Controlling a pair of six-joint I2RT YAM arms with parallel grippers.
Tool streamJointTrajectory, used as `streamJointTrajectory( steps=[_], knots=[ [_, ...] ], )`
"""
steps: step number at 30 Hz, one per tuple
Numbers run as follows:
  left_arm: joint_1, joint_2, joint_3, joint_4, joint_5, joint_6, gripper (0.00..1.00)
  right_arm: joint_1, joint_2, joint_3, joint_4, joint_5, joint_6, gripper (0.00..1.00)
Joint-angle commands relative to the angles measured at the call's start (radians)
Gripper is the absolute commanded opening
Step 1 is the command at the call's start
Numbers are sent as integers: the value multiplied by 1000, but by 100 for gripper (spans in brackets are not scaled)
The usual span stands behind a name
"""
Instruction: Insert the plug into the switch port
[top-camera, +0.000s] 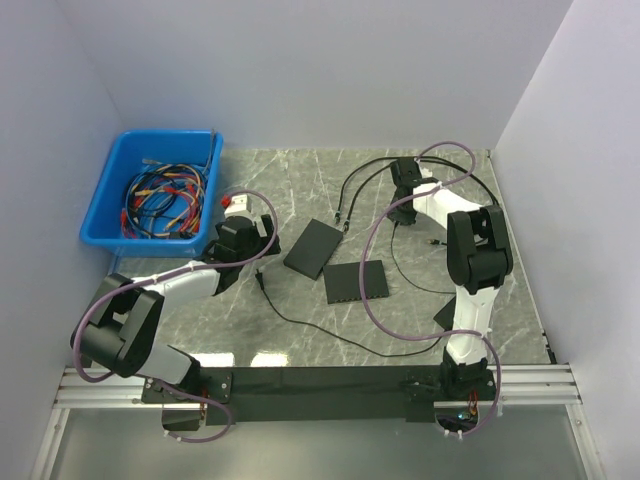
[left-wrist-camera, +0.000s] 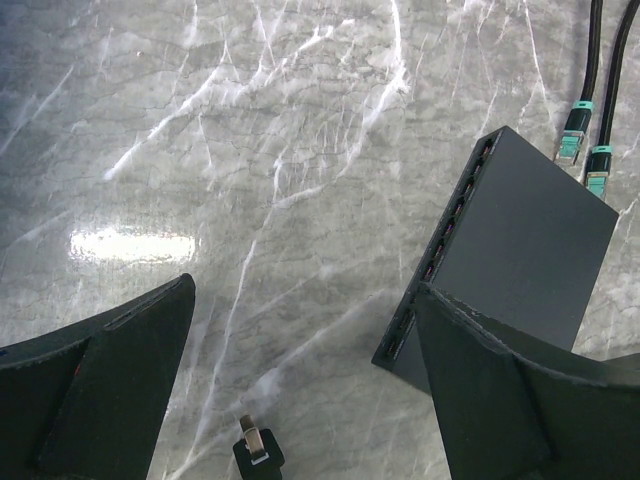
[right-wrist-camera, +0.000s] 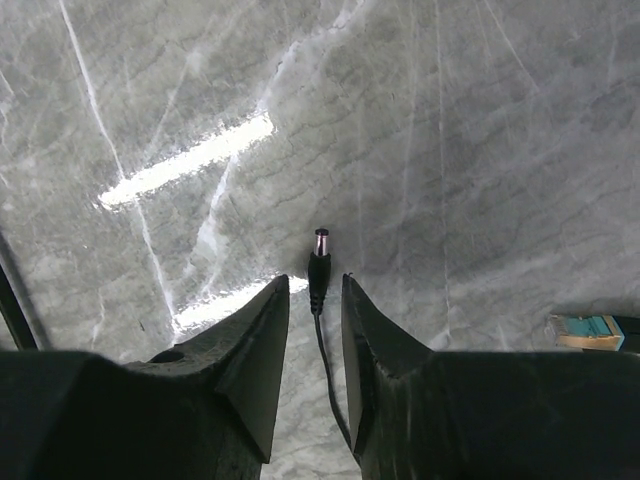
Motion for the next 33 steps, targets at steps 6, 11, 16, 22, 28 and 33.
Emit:
streamJointTrajectory(
  steps=[6, 11, 16, 22, 28, 33],
  knots=[
    [1, -27, 3, 18, -18, -17, 98, 14, 25, 46, -52, 15, -14, 29],
    [2, -25, 7, 9, -22, -19, 98, 14, 44, 72, -76, 17, -17, 25],
    [2, -30, 6, 6, -33, -16, 98, 14, 70, 112, -118, 11, -20, 23],
    [1, -25, 4, 9, -34, -14, 98, 14, 59, 92, -98, 12, -23, 11],
    [2, -50, -5, 10, -21, -14, 98, 55, -68, -10, 3, -32, -99, 0],
    [2, -73, 1, 3, 25, -9, 98, 185, -305, -156, 88, 23, -190, 0]
  ],
)
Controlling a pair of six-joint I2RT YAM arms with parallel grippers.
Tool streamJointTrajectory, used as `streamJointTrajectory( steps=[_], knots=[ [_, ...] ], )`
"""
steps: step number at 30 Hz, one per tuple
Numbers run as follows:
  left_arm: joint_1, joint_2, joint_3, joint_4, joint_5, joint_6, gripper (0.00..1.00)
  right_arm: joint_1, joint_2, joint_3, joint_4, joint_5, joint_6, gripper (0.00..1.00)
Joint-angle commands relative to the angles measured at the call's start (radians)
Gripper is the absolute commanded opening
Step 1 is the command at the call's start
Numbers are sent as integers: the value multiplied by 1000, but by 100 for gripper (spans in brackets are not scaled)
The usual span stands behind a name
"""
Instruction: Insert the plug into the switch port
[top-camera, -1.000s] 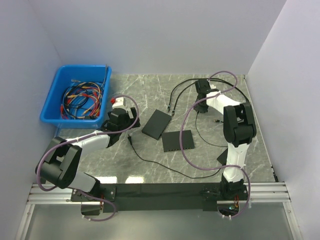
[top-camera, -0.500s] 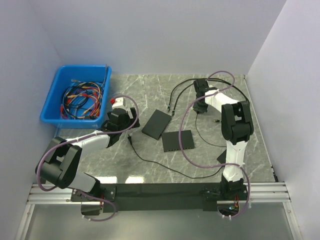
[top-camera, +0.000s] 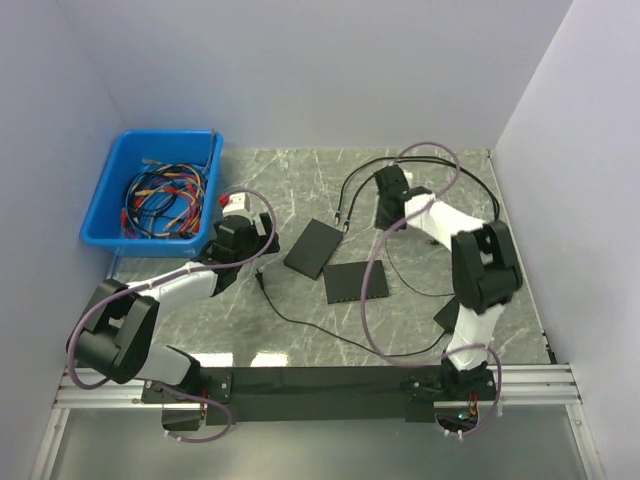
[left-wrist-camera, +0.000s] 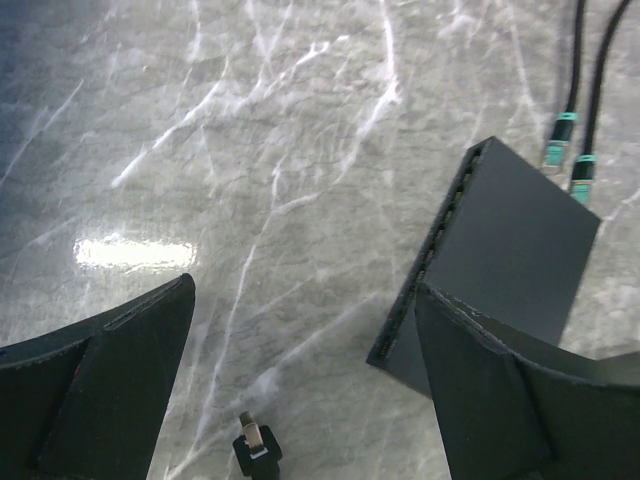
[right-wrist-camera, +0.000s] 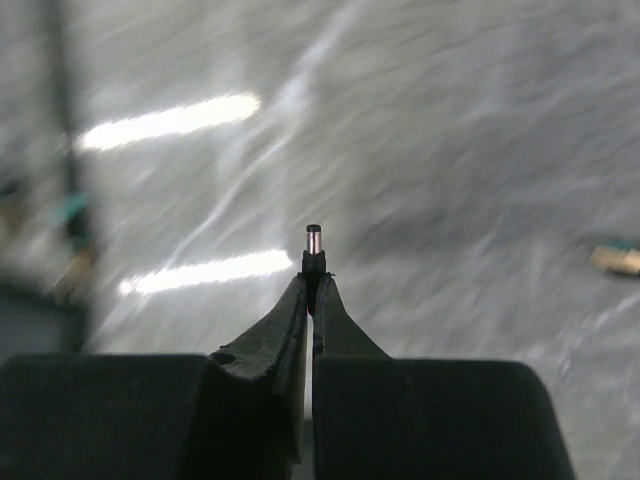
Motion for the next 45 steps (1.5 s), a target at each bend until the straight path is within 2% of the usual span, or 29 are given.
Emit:
streamJointTrajectory(
  steps=[1, 5, 11, 12, 14, 15, 18, 24, 32, 36, 43, 45],
  knots=[
    [1, -54, 6, 12, 46, -7, 98, 111, -221, -89, 122, -1, -102, 0],
    [1, -69, 20, 3, 94, -7, 99, 192, -384, -251, 207, -98, -109, 0],
    [1, -106, 47, -10, 181, -22, 99, 229, -502, -451, 326, -175, -127, 0],
    [1, -112, 50, -8, 188, -22, 100, 232, -508, -471, 337, -149, -124, 0],
    [2, -123, 59, -16, 200, -28, 99, 230, -502, -463, 310, -62, -101, 0],
    [2, -127, 67, -25, 203, -30, 99, 230, -493, -442, 261, 63, -90, 0],
    [1, -143, 70, -45, 198, -22, 99, 226, -468, -426, 181, 241, -43, 0],
    [2, -158, 37, -45, 163, -8, 100, 215, -441, -457, 164, 331, 43, 0],
    [1, -170, 4, -34, 143, -13, 99, 215, -232, -348, 74, 331, 97, 0],
    [1, -196, -3, -43, 123, -5, 99, 221, -198, -327, 60, 227, 91, 0],
    [1, -216, -10, -45, 102, -2, 99, 384, -235, -365, 63, 155, 166, 0],
    [1, -215, -8, -49, 97, -2, 99, 479, -246, -364, 58, 146, 210, 0]
  ],
)
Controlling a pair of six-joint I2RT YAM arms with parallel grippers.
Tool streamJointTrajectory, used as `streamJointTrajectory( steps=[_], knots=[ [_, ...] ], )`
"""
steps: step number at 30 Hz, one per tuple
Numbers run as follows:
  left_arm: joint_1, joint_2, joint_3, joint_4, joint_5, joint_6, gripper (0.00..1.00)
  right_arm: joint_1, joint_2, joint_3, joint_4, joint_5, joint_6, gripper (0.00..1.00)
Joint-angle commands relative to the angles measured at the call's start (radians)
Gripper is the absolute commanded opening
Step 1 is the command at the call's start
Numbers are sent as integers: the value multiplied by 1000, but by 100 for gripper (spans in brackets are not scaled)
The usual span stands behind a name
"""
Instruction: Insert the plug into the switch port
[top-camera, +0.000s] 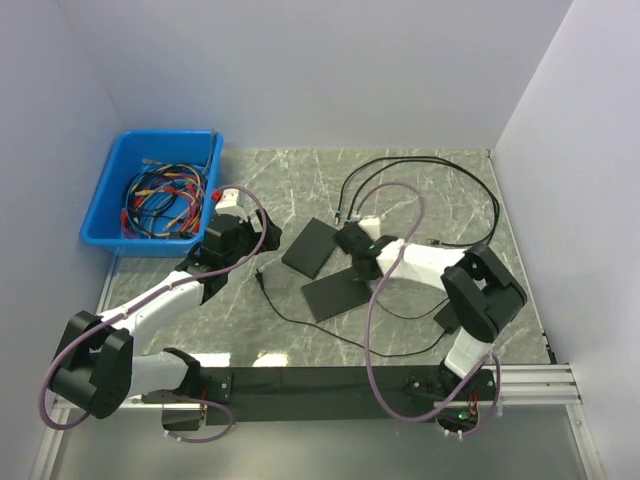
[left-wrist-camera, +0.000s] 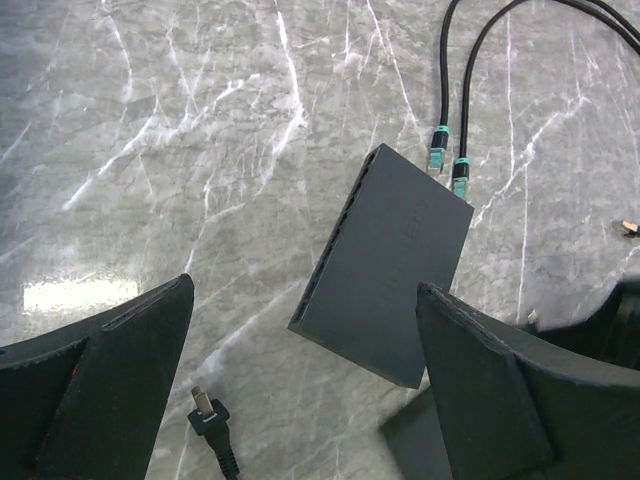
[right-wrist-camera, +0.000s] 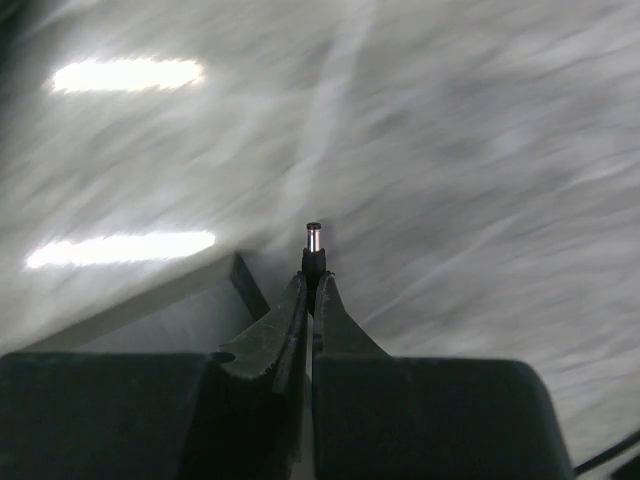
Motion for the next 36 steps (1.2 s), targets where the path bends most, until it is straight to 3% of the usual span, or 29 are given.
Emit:
streamJointTrajectory(
  steps=[1, 6, 18, 23, 27, 32, 36],
  knots=[
    [1, -20, -4, 14, -21, 12, 99, 148, -42, 16, -9, -78, 103, 0],
    [1, -23, -3, 8, -30, 14, 99, 337, 8, 108, -72, -55, 176, 0],
    [5, -3, 19, 20, -27, 3, 99, 195, -252, -53, 1, 27, -9, 0],
    [28, 93, 95, 100, 80, -15, 100, 82, -349, -153, 165, -182, -148, 0],
    [94, 207, 91, 287, 367, -83, 98, 3, -373, -170, 233, -329, -205, 0],
    [107, 270, 62, 495, 416, -69, 98, -37, -343, -132, 291, -508, -218, 0],
    [107, 313, 36, 619, 384, 9, 97, -38, -262, -72, 281, -546, -238, 0]
  ],
)
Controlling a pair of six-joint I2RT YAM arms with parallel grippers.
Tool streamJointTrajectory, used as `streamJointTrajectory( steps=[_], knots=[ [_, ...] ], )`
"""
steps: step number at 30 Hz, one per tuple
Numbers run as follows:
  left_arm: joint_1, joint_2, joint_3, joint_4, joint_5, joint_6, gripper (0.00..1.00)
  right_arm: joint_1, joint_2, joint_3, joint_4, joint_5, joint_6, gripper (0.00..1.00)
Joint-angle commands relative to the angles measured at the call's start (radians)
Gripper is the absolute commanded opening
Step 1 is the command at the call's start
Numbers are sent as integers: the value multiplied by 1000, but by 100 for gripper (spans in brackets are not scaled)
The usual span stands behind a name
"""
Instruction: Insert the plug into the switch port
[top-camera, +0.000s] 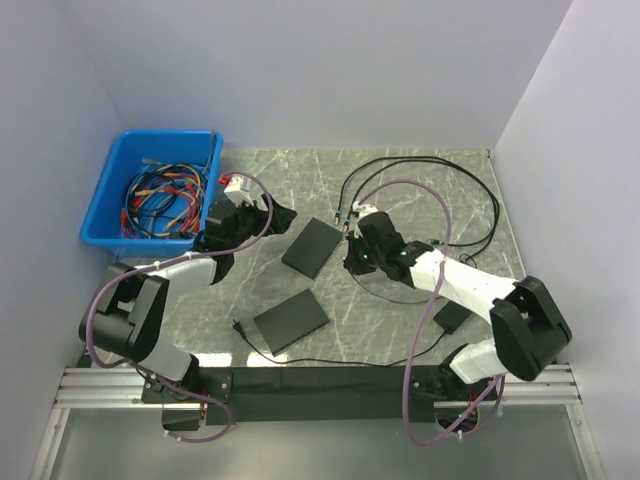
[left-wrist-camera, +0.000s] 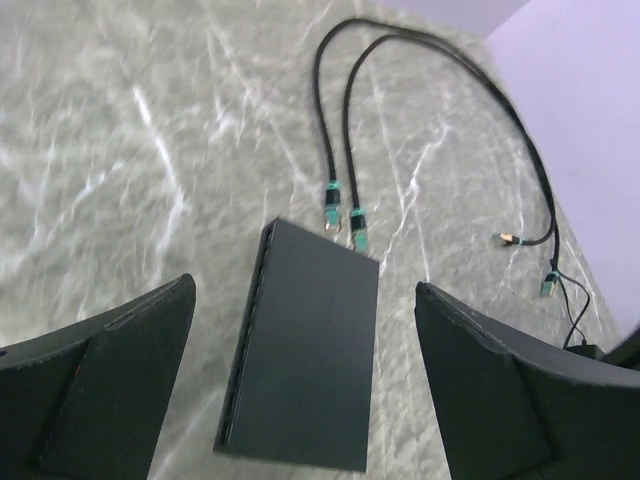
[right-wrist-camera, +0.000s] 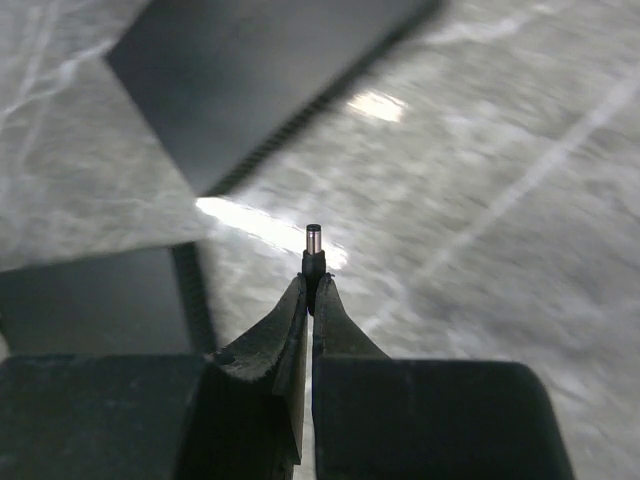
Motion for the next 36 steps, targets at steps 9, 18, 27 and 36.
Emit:
streamJointTrajectory(
  steps=[9, 18, 27, 36],
  knots=[
    [91, 240, 28, 434, 339, 17, 90, -4, 209, 133, 6, -15, -58, 0],
    [118, 394, 102, 505, 548, -27, 90, -18, 253, 199, -38, 108, -104, 0],
    [102, 432, 144, 307, 488, 79, 99, -61, 384, 320, -84, 142, -142, 0],
    [31, 451, 195, 215, 421, 167, 99, -72, 413, 328, -74, 128, -142, 0]
  ],
)
